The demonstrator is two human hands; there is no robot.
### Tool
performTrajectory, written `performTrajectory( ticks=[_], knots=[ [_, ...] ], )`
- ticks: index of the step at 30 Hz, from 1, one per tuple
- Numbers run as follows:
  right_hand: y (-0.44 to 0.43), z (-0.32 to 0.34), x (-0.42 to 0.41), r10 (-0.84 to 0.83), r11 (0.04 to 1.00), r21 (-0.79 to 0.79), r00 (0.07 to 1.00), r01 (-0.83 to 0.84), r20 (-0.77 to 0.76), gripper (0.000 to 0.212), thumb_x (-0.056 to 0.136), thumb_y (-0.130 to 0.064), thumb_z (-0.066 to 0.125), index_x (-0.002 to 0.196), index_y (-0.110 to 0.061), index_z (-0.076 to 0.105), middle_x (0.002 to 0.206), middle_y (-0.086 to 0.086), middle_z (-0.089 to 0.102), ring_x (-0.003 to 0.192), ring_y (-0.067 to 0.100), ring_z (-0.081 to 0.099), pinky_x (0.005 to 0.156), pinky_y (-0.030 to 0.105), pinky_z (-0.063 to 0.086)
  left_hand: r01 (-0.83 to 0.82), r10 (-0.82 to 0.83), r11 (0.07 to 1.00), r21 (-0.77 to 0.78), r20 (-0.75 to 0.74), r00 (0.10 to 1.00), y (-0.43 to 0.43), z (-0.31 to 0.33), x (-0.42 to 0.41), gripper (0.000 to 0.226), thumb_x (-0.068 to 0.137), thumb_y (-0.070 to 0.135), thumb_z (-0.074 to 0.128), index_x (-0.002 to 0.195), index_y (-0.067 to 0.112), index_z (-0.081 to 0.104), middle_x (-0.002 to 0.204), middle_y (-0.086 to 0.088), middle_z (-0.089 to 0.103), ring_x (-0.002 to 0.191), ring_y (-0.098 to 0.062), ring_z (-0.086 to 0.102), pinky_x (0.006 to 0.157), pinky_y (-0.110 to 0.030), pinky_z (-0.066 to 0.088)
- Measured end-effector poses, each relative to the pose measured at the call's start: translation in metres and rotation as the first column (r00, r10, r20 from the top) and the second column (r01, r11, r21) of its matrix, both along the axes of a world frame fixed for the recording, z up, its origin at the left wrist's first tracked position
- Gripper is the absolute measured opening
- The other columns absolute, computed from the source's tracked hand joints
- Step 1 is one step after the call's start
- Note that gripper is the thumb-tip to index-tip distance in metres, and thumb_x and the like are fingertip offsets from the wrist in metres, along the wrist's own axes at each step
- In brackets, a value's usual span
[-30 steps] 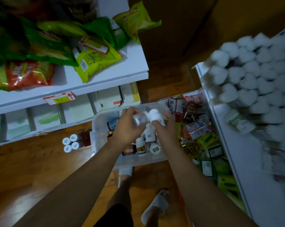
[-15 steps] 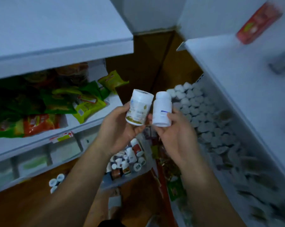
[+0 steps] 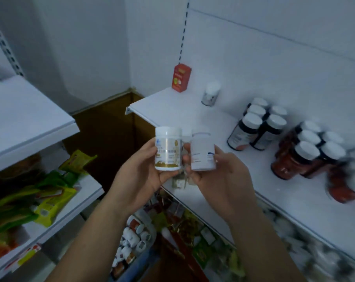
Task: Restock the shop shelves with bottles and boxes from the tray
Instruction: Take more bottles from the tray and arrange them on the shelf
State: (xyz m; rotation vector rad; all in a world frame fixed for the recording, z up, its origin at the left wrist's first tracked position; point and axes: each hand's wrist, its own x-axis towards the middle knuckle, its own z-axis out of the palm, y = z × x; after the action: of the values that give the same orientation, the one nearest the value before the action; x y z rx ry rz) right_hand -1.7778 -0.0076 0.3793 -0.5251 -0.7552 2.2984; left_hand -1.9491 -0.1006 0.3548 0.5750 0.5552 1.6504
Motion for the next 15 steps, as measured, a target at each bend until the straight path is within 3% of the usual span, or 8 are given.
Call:
performTrajectory(
  ticks=[5, 8, 10, 12, 15],
  knots=[
    [0.003, 0.007, 0.056, -0.056, 0.998, -0.027, 0.995, 0.054, -0.08, 0.051, 0.092, -0.015, 0.046, 0.138, -0.001, 0.063, 0.133, 0.026, 0.063, 0.1, 0.033, 0.062, 0.096, 0.043, 0.046, 0.055, -0.054, 0.998, 0.014, -0.036, 0.998, 0.01, 0.024, 0.051, 0.055, 0.102, 0.021, 0.05, 0.153, 0.004, 0.046, 0.143, -0.026, 0.056, 0.116, -0.036, 0.065, 0.088, -0.039, 0.063],
    [0.004, 0.009, 0.094, -0.179, 0.96, 0.23, 0.982, 0.162, 0.055, 0.05, 0.091, -0.008, 0.06, 0.141, -0.007, 0.059, 0.131, 0.019, 0.068, 0.113, 0.034, 0.068, 0.094, 0.045, 0.056, 0.062, -0.062, 0.998, -0.011, -0.094, 0.994, 0.016, 0.033, 0.084, 0.051, 0.103, 0.022, 0.049, 0.152, 0.007, 0.05, 0.143, -0.026, 0.057, 0.12, -0.038, 0.064, 0.096, -0.042, 0.059],
    [0.002, 0.017, 0.126, -0.371, 0.837, 0.497, 0.906, 0.231, 0.205, 0.054, 0.086, -0.008, 0.08, 0.137, -0.017, 0.063, 0.124, 0.009, 0.075, 0.114, 0.03, 0.072, 0.091, 0.045, 0.06, 0.076, -0.076, 0.997, -0.004, -0.085, 0.993, 0.02, 0.039, 0.111, 0.057, 0.1, 0.023, 0.059, 0.152, 0.005, 0.048, 0.142, -0.026, 0.058, 0.122, -0.04, 0.063, 0.1, -0.044, 0.057],
    [-0.001, 0.027, 0.159, -0.523, 0.7, 0.679, 0.807, 0.223, 0.273, 0.056, 0.078, -0.012, 0.088, 0.129, -0.025, 0.069, 0.116, -0.001, 0.078, 0.105, 0.02, 0.075, 0.083, 0.035, 0.062, 0.095, -0.095, 0.995, 0.006, -0.085, 0.992, 0.024, 0.045, 0.144, 0.058, 0.097, 0.024, 0.064, 0.15, 0.005, 0.051, 0.144, -0.025, 0.058, 0.125, -0.043, 0.061, 0.1, -0.046, 0.057],
    [-0.003, 0.033, 0.201, -0.661, 0.527, 0.818, 0.716, 0.229, 0.226, 0.061, 0.076, -0.014, 0.092, 0.129, -0.033, 0.067, 0.119, -0.007, 0.074, 0.106, 0.007, 0.072, 0.08, 0.021, 0.059, 0.097, -0.096, 0.995, -0.002, -0.152, 0.984, 0.032, 0.05, 0.196, 0.049, 0.105, 0.023, 0.045, 0.151, 0.008, 0.052, 0.152, -0.025, 0.053, 0.135, -0.043, 0.055, 0.109, -0.052, 0.05]
  ],
)
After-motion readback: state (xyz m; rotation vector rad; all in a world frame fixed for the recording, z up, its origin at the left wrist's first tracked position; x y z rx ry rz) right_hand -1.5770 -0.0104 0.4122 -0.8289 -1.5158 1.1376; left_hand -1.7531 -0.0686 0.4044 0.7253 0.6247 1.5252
